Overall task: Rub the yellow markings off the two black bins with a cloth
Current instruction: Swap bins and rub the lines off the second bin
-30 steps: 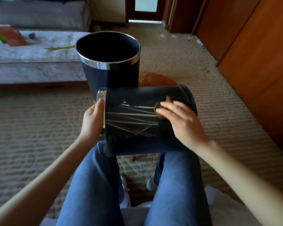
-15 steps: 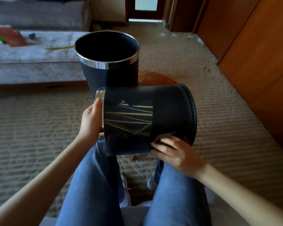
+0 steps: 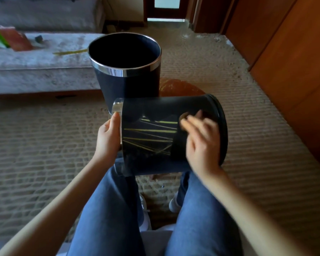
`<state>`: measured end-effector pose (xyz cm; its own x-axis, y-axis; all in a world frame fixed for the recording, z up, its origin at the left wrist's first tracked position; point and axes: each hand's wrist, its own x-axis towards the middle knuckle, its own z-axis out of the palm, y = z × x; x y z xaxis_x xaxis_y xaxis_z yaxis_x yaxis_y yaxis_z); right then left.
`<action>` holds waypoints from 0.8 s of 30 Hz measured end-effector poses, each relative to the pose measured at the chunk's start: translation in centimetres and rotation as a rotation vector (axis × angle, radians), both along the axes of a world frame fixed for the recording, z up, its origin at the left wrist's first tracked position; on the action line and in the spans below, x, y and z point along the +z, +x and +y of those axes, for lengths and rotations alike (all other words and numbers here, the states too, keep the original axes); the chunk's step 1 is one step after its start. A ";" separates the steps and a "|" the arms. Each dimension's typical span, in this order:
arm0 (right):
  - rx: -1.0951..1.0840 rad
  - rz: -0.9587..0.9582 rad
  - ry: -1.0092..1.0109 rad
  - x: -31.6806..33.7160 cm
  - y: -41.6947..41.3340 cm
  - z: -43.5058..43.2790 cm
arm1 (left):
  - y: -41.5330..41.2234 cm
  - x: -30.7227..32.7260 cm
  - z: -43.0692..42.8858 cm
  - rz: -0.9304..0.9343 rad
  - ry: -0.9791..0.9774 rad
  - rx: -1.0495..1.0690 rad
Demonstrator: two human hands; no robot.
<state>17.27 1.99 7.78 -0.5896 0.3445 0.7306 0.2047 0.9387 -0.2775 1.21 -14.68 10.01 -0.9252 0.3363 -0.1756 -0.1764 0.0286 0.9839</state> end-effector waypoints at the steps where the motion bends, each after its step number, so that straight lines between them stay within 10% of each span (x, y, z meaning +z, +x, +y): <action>1: 0.076 -0.015 0.003 -1.7 0.3 -2.4 | 0.0 -0.1 0.0 0.001 -0.001 0.003; 8: 0.560 -0.230 0.388 -5.4 1.4 -5.0 | -0.2 -0.4 -0.1 0.026 -0.002 -0.002; 17: -0.026 0.019 -0.078 3.0 -1.2 1.4 | -0.2 -0.9 -0.2 -0.001 -0.008 0.008; 24: 0.530 -0.211 0.169 -5.6 -0.5 -9.0 | -0.4 -1.5 -0.3 0.016 0.003 -0.001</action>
<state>16.80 -7.00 2.19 -0.7880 -0.1477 0.5977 -0.2696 0.9556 -0.1193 0.79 -14.94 8.54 -0.9274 0.3380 -0.1601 -0.1608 0.0263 0.9866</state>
